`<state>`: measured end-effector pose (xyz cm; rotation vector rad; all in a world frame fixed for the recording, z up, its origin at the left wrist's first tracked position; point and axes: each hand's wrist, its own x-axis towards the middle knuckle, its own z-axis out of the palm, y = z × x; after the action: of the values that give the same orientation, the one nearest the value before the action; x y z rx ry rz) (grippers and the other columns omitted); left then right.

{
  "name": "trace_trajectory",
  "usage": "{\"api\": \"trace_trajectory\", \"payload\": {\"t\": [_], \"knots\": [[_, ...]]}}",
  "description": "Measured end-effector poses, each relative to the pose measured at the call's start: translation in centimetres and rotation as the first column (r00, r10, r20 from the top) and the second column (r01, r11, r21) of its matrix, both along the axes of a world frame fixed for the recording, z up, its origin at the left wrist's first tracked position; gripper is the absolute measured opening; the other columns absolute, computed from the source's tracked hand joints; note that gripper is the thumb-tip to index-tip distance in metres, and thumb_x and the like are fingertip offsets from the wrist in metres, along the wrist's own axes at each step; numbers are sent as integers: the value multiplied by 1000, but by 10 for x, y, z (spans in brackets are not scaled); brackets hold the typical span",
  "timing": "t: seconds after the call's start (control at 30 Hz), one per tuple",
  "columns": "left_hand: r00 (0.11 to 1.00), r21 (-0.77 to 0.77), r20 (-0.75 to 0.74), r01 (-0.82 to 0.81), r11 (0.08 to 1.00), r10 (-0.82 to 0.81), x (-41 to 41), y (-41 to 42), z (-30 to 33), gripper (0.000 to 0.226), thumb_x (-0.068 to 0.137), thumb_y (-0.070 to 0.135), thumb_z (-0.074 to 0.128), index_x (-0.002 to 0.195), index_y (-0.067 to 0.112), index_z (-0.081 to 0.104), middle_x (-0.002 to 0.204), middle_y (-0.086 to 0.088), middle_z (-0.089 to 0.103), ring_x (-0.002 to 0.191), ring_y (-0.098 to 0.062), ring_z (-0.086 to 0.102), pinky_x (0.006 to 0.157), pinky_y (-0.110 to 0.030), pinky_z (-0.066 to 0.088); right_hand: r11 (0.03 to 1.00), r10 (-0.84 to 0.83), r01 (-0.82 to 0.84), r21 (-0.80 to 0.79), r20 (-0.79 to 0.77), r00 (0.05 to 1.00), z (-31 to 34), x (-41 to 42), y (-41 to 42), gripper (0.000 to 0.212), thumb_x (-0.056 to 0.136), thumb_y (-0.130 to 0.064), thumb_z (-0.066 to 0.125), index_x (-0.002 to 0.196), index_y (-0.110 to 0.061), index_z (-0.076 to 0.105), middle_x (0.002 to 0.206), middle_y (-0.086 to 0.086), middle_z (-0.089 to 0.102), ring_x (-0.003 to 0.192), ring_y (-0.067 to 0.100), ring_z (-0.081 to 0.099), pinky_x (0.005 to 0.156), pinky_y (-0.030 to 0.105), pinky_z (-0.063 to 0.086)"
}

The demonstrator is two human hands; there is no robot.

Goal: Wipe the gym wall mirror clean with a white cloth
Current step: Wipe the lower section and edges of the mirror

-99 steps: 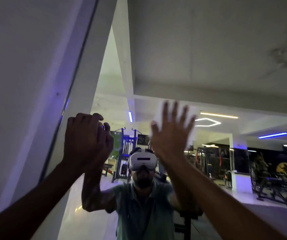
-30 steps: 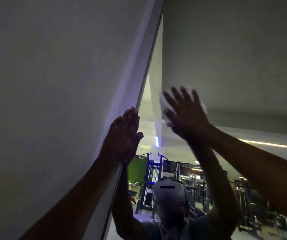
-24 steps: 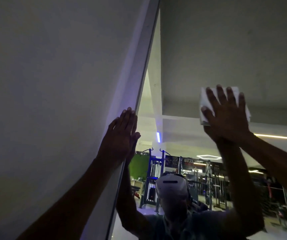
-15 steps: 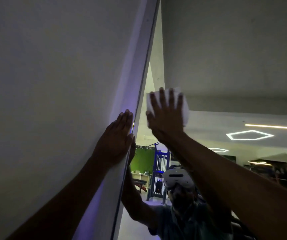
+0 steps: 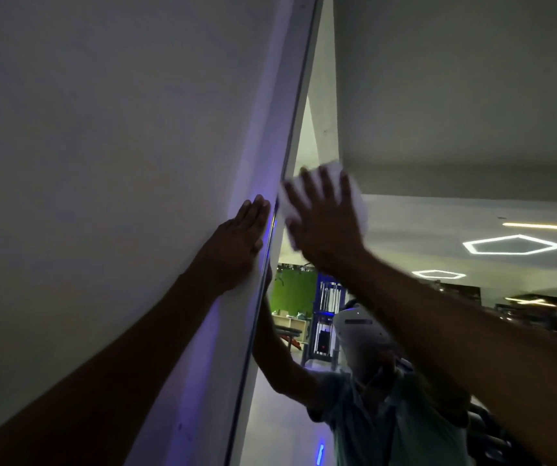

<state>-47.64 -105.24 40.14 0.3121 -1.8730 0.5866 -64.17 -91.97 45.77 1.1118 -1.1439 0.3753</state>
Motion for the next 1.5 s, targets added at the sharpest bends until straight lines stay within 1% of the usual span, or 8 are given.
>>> {"api": "trace_trajectory", "payload": {"t": [0.23, 0.43, 0.57, 0.8, 0.97, 1.1, 1.3, 1.5], "knots": [[994, -68, 50, -91, 994, 95, 5, -11, -8, 64, 101, 10, 33, 163, -3, 23, 170, -24, 22, 155, -46, 29, 117, -61, 41, 989, 27, -4, 150, -150, 988, -75, -27, 23, 66, 104, -45, 40, 164, -17, 38, 170, 17, 32, 158, 44, 24, 125, 69, 12], [978, -60, -58, -201, 978, 198, -1, 8, -14, 64, 100, 27, 35, 159, 3, 38, 164, -18, 40, 140, -45, 53, 90, -49, 56, 948, -64, 180, -261, 398, 915, -24, -112, 127, 72, 104, -55, 16, 169, -24, 20, 175, 12, 20, 161, 40, 15, 128, 65, 6], [977, -35, -115, -184, 982, 179, -8, 14, -19, 64, 99, 25, 35, 159, 4, 40, 164, -16, 41, 141, -44, 52, 90, -50, 57, 892, 38, 218, -395, 548, 836, -34, -94, 126, 75, 104, -58, 16, 169, -21, 13, 175, 16, 14, 161, 44, 9, 126, 68, 6], [971, -25, -197, -143, 989, 135, -9, 7, -30, 66, 104, 40, 30, 164, 12, 32, 170, -9, 31, 150, -45, 39, 103, -58, 48, 995, 89, -81, -65, 130, 987, -58, 3, 8, 73, 100, -48, 40, 163, -11, 37, 171, 24, 23, 159, 53, 10, 125, 71, 3], [965, -12, -204, -173, 985, 167, -9, 1, -37, 73, 103, 50, 30, 166, 14, 29, 171, -7, 27, 152, -44, 36, 108, -57, 41, 994, 39, -32, 104, -61, 997, -61, -25, 30, 66, 102, -44, 43, 162, -17, 42, 170, 19, 32, 158, 45, 22, 126, 68, 8], [961, 20, -203, -187, 982, 187, -10, 5, -38, 72, 105, 49, 26, 164, 6, 31, 170, -15, 30, 153, -43, 33, 110, -56, 37, 991, -120, 126, -36, 128, 984, -77, -100, 118, 68, 106, -54, 25, 169, -27, 20, 176, 10, 13, 162, 37, 12, 129, 63, 5], [962, -125, -267, -103, 987, 67, -71, 74, -74, 65, 106, 32, 30, 159, -6, 34, 166, -30, 27, 154, -48, 29, 117, -54, 30, 929, -63, 247, -276, 538, 840, -101, -145, 183, 74, 105, -58, 18, 170, -27, 3, 178, 10, -2, 163, 38, 0, 128, 66, 6], [964, -83, -262, -62, 995, 38, -104, 80, -92, 65, 108, 36, 30, 165, 6, 24, 174, -12, 19, 161, -27, 21, 127, -48, 22, 1000, -1, 3, -9, 161, 987, -110, -55, 80, 70, 105, -47, 41, 167, -17, 27, 175, 19, 14, 161, 46, 3, 125, 70, 5]]}}
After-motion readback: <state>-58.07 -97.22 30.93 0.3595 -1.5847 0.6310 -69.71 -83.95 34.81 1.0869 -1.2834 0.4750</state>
